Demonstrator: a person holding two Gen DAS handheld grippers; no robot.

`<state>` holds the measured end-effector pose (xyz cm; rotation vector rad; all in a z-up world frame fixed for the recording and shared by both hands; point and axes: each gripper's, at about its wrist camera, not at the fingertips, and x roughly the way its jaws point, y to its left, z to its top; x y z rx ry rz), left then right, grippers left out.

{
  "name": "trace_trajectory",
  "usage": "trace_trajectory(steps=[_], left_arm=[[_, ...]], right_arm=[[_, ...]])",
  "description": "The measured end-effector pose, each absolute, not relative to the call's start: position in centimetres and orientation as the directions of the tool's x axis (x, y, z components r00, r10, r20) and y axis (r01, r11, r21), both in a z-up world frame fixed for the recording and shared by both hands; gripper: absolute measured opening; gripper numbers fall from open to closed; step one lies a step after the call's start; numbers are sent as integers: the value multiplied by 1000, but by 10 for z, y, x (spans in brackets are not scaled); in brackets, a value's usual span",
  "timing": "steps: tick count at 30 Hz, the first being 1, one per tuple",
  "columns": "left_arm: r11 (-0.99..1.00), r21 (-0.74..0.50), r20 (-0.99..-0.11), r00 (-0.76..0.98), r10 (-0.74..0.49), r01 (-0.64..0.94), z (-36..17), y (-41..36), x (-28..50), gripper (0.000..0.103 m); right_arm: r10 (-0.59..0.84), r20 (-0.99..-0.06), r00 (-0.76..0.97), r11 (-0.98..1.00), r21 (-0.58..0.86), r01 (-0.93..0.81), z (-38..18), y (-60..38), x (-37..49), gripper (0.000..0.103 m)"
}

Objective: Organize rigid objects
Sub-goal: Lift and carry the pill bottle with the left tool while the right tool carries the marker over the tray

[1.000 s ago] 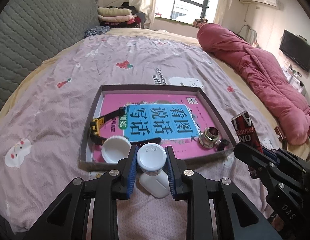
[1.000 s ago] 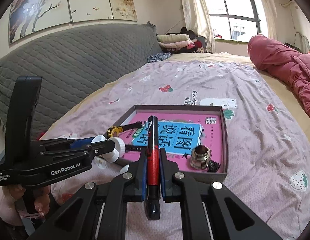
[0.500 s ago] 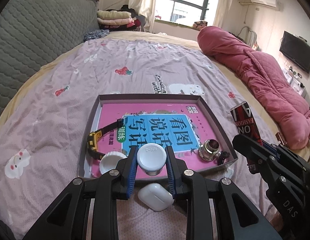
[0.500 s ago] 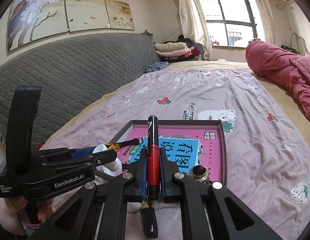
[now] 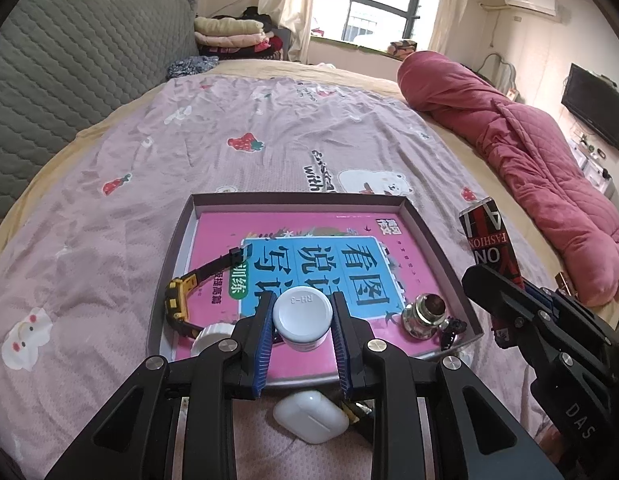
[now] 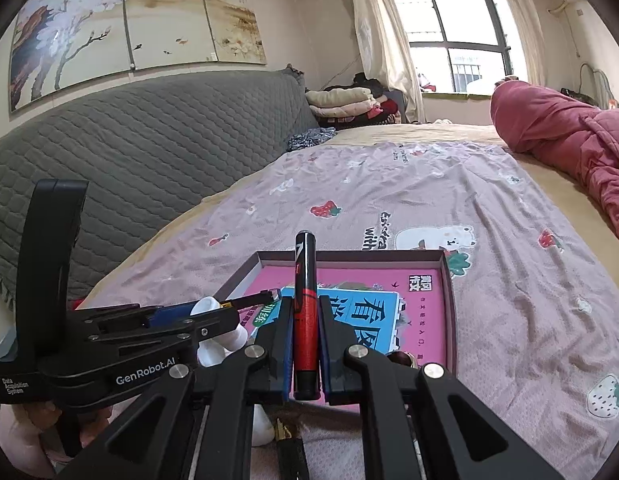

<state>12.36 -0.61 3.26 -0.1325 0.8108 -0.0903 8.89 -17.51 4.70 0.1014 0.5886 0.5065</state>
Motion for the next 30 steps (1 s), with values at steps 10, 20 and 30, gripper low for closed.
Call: trace_trajectory(steps=[10, 20, 30], left_arm=[[989, -143, -737, 665, -120, 20, 16, -10, 147, 27], [991, -126, -760, 638, -125, 45, -14, -24, 161, 27], [984, -163, -762, 624, -174, 75, -23, -29, 166, 27]], right_arm=[[472, -533, 703, 880, 235, -412, 34, -174, 103, 11], [458, -606, 650, 885, 248, -394, -1, -168, 123, 11], [443, -665, 601, 889, 243, -387, -26, -162, 131, 11]])
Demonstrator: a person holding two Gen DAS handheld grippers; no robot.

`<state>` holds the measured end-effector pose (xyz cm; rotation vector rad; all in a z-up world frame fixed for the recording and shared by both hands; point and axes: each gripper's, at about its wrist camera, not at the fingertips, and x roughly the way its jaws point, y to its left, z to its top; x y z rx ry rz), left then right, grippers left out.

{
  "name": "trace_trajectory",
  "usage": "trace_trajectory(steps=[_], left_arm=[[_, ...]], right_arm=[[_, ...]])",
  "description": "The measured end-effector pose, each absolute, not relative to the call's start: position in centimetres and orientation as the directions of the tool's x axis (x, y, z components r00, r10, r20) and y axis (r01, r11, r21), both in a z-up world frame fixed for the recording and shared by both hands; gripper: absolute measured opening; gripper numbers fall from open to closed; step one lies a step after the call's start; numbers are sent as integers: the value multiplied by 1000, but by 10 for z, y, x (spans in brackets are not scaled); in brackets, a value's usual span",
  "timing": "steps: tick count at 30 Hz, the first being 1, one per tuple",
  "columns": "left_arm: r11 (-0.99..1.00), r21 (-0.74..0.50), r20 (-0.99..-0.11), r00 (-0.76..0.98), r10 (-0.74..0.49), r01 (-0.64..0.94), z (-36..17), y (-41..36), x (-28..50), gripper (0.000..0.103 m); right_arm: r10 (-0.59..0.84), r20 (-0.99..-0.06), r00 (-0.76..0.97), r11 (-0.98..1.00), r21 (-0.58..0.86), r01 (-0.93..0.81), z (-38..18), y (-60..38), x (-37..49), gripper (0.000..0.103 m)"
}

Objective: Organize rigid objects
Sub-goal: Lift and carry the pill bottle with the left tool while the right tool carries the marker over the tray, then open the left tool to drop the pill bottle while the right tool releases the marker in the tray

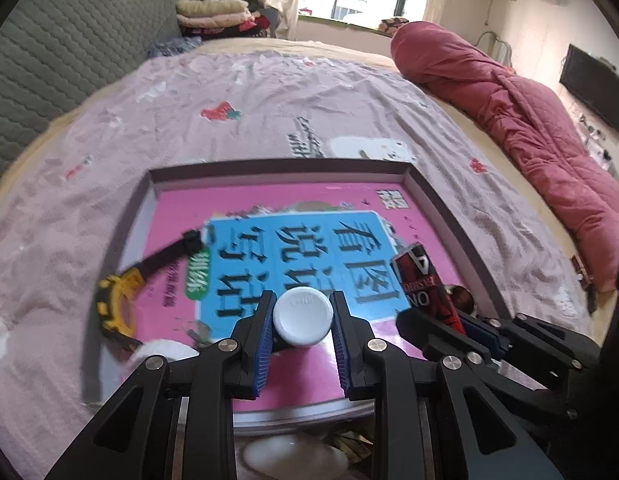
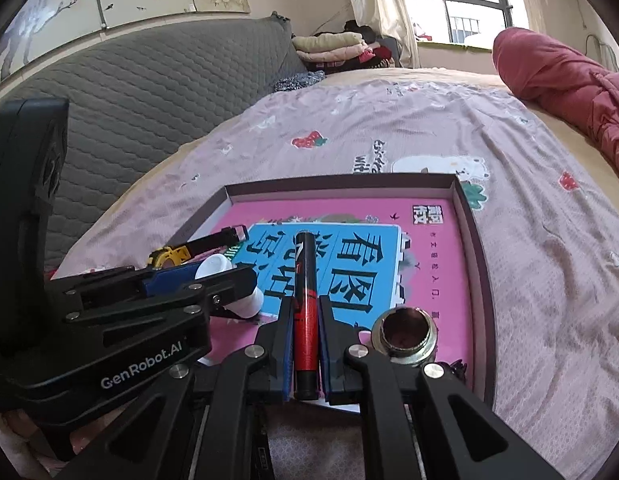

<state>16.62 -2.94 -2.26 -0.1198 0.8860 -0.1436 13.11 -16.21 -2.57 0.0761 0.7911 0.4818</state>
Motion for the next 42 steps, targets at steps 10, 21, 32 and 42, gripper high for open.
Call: trace_trajectory(steps=[10, 21, 32, 42], left_arm=[[978, -190, -786, 583, -204, 87, -42, -30, 165, 27], [979, -189, -791, 580, -194, 69, -48, -23, 160, 27], [982, -170, -784, 593, -184, 79, -40, -26, 157, 27], [981, -178, -783, 594, -186, 73, -32, -22, 150, 28]], right_arm=[[424, -692, 584, 895, 220, -388, -34, -162, 133, 11], [384, -734, 560, 899, 161, -406, -45, -150, 132, 11], [391, -729, 561, 899, 173, -402, -47, -152, 132, 11], [393, -722, 569, 899, 171, -404, -43, -154, 127, 11]])
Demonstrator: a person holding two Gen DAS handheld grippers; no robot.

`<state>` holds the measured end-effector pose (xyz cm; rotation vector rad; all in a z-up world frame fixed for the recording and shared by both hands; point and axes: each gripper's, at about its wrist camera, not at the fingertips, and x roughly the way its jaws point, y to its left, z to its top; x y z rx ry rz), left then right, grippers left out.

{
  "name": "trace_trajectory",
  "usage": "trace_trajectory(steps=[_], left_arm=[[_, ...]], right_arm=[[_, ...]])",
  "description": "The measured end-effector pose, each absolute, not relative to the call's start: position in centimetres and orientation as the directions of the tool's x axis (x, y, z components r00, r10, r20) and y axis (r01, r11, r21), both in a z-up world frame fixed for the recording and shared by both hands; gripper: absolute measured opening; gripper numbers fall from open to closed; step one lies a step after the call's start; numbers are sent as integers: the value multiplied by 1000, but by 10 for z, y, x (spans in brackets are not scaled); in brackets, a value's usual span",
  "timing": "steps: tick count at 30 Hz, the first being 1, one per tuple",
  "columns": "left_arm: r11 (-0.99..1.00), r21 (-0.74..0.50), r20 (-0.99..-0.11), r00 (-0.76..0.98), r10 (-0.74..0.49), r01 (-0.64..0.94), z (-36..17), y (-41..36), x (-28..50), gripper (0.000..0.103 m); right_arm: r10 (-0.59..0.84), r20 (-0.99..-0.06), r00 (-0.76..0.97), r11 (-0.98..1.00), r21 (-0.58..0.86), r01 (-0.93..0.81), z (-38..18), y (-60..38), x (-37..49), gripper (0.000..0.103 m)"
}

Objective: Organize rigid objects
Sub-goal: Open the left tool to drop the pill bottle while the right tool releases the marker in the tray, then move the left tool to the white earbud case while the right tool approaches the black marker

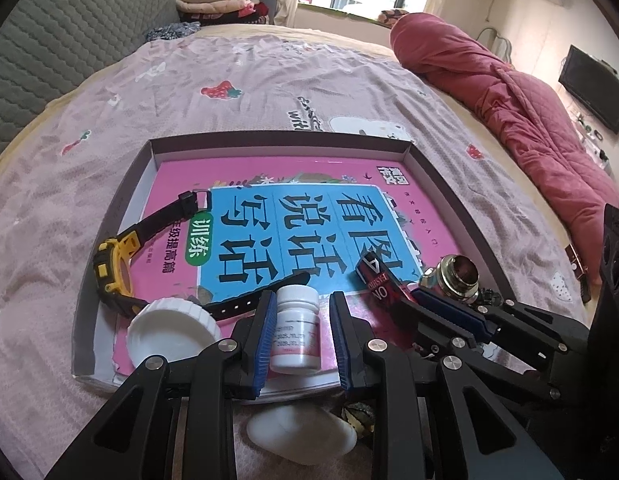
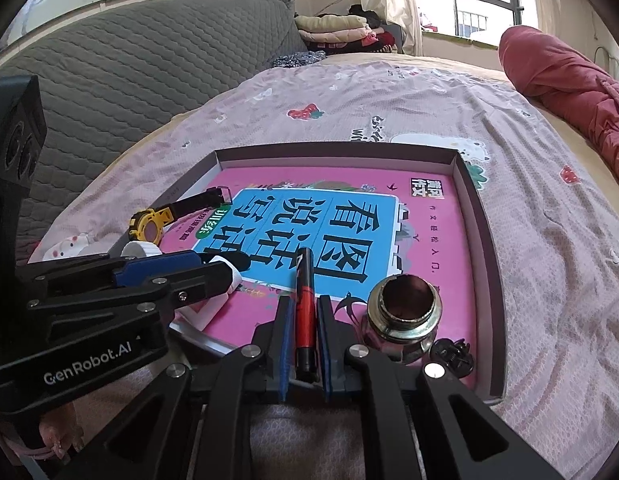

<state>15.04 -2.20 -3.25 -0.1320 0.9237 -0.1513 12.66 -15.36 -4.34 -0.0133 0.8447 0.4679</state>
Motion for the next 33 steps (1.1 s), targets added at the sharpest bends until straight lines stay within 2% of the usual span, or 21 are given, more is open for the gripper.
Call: trace_trajectory(steps=[10, 15, 25, 27, 29, 33], left_arm=[[981, -185, -780, 599, -183, 57, -25, -12, 141, 30], [982, -184, -777, 604, -175, 48, -18, -8, 134, 36], [984, -175, -765, 622, -165, 45, 1, -4, 117, 40], [984, -172, -761, 628, -163, 46, 5, -4, 114, 45], [984, -171, -758, 632, -162, 47, 9, -4, 111, 45], [985, -169, -755, 636, -158, 44, 15, -2, 105, 46]], right_arm=[[406, -712, 573, 891, 168, -422, -37, -155, 118, 12], [410, -700, 585, 890, 167, -425, -31, -157, 112, 13], [410, -663, 626, 896, 161, -415, -12, -166, 95, 21], [408, -657, 634, 897, 159, -412, -7, -168, 91, 25], [405, -649, 644, 899, 157, -408, -3, -169, 87, 31], [402, -639, 656, 903, 156, -401, 4, -172, 80, 34]])
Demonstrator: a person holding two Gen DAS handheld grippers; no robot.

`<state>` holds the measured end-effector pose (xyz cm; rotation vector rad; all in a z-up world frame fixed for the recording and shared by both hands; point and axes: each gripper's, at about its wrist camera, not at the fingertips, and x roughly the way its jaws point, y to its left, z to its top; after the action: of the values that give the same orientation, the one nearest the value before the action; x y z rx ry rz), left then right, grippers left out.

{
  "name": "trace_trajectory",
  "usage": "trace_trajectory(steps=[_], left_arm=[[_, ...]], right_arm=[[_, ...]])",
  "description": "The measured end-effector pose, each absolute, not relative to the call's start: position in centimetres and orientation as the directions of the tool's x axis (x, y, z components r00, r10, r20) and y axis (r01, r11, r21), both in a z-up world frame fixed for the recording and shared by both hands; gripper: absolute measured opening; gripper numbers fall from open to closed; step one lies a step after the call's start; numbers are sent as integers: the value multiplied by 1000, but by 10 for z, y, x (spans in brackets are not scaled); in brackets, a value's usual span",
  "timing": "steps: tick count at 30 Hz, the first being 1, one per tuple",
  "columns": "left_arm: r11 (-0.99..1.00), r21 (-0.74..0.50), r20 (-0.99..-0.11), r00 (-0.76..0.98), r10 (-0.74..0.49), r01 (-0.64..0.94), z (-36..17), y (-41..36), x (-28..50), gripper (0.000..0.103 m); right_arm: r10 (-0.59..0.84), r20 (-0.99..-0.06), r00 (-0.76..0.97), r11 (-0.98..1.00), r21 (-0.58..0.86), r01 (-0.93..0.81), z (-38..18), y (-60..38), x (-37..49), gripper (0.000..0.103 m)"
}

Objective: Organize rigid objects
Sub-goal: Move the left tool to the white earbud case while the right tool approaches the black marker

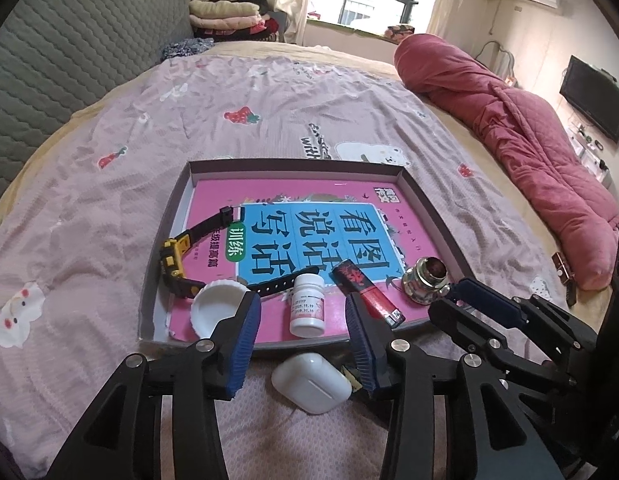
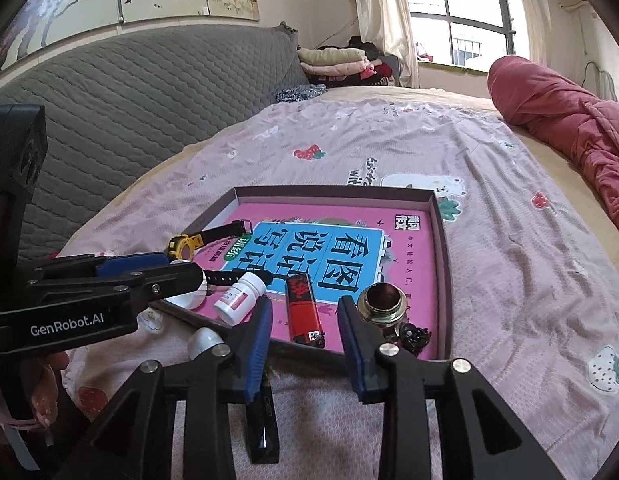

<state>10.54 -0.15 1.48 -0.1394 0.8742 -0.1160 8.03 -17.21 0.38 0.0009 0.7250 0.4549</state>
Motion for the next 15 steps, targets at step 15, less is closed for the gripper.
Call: trace_trajectory(steps=[15], left_arm=[[986, -166, -780, 613, -129, -3, 18, 19, 85, 46]], right_arm=[[383, -661, 645, 901, 114, -418, 9, -168, 50, 36]])
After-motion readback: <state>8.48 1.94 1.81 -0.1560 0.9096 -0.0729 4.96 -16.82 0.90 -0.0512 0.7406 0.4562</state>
